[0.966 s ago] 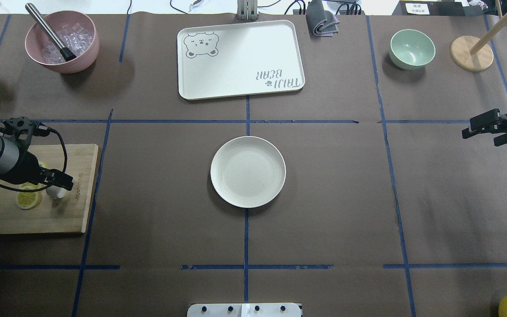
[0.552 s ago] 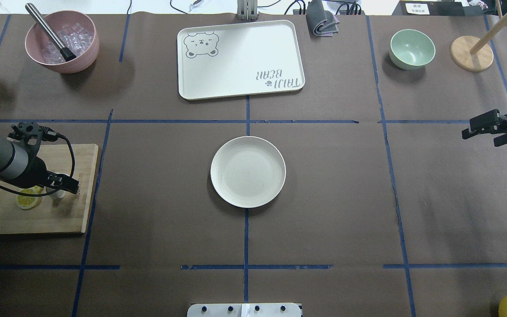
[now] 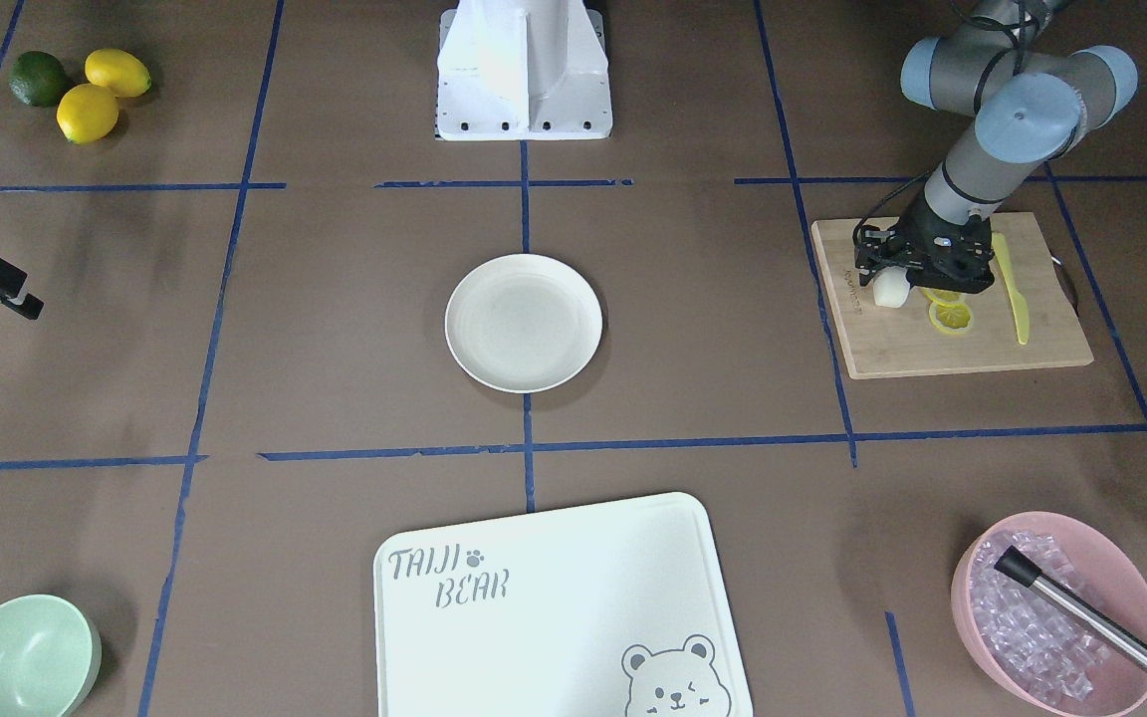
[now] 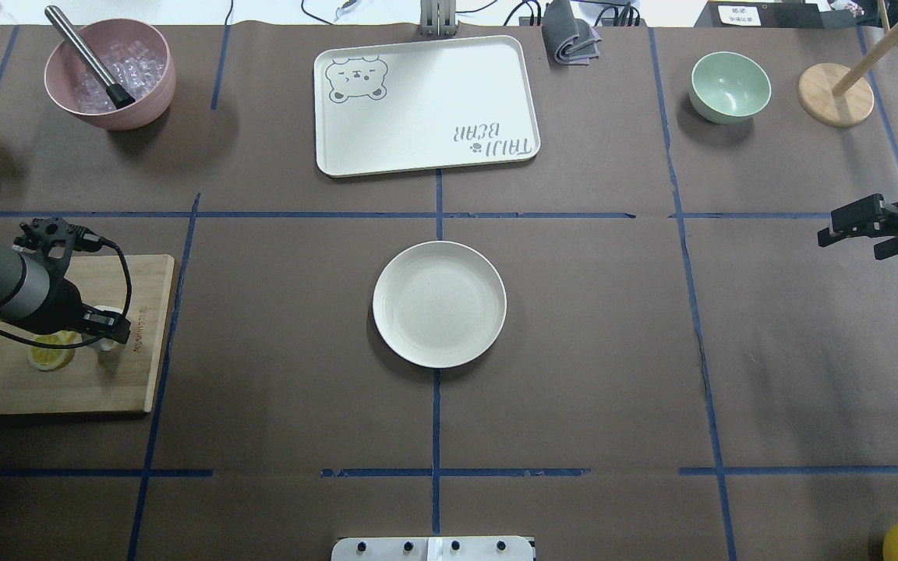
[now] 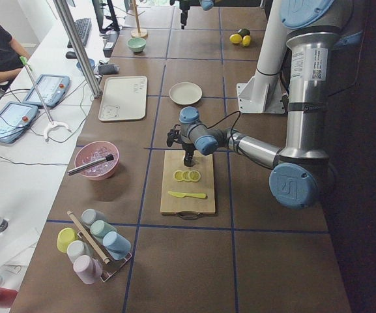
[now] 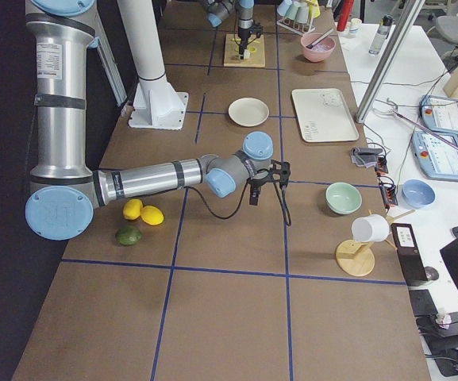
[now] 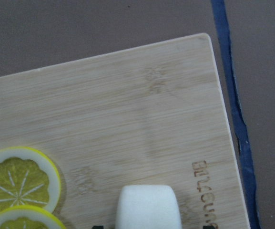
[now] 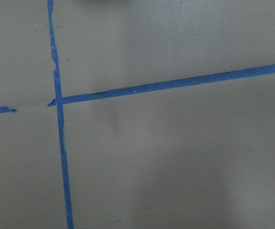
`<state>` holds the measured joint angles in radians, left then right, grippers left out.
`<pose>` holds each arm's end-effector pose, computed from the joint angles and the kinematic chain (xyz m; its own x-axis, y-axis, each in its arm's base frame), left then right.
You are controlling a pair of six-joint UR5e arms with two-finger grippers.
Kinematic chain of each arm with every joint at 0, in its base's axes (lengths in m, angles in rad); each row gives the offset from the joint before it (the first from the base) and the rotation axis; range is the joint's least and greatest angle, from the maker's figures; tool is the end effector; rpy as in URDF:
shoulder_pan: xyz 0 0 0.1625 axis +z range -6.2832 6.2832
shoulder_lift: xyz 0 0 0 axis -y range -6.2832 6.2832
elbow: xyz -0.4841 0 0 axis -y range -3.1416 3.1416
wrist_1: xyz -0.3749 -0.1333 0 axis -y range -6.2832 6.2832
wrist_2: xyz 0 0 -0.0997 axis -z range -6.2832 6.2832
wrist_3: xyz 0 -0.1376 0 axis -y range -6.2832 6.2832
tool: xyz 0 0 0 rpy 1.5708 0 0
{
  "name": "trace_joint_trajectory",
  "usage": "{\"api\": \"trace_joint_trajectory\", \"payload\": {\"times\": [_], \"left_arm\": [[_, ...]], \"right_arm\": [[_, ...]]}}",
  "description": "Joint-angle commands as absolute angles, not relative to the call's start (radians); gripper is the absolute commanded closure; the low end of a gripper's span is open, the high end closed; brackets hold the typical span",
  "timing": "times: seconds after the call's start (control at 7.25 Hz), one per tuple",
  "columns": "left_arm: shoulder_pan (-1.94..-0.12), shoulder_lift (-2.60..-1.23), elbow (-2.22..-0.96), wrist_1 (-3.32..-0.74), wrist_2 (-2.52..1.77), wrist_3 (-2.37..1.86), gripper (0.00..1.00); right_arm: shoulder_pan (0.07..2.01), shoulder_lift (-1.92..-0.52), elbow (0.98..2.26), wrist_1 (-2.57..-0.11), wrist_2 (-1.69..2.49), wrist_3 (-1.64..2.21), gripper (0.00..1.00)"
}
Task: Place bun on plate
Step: 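Lower the left gripper onto the white bun and close on it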
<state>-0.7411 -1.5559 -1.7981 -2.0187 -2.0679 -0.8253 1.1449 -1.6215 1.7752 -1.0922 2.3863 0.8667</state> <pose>0.3322 -0.3957 0.6019 0.6843 0.1820 -0.7062 -0.1178 0.9832 0.1393 -0.1690 -0.4527 0.6057 0.5431 0.1229 0.8307 -0.1246 0.9901 -0.0651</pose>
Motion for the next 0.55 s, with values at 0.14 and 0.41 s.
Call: {"api": "trace_joint_trajectory", "payload": {"times": [0.14,0.41], "left_arm": [[-0.744,-1.559,-1.809,-2.019,-2.068,-0.825,0.55],[-0.742,-1.583,-1.853,-2.014,-2.069,-0.854,0.55]], "right_arm": [[1.144,-1.620,1.775,-1.092,2.391,0.867,0.00],[1.146,-1.621,1.775,-1.092,2.391,0.867,0.00]]}}
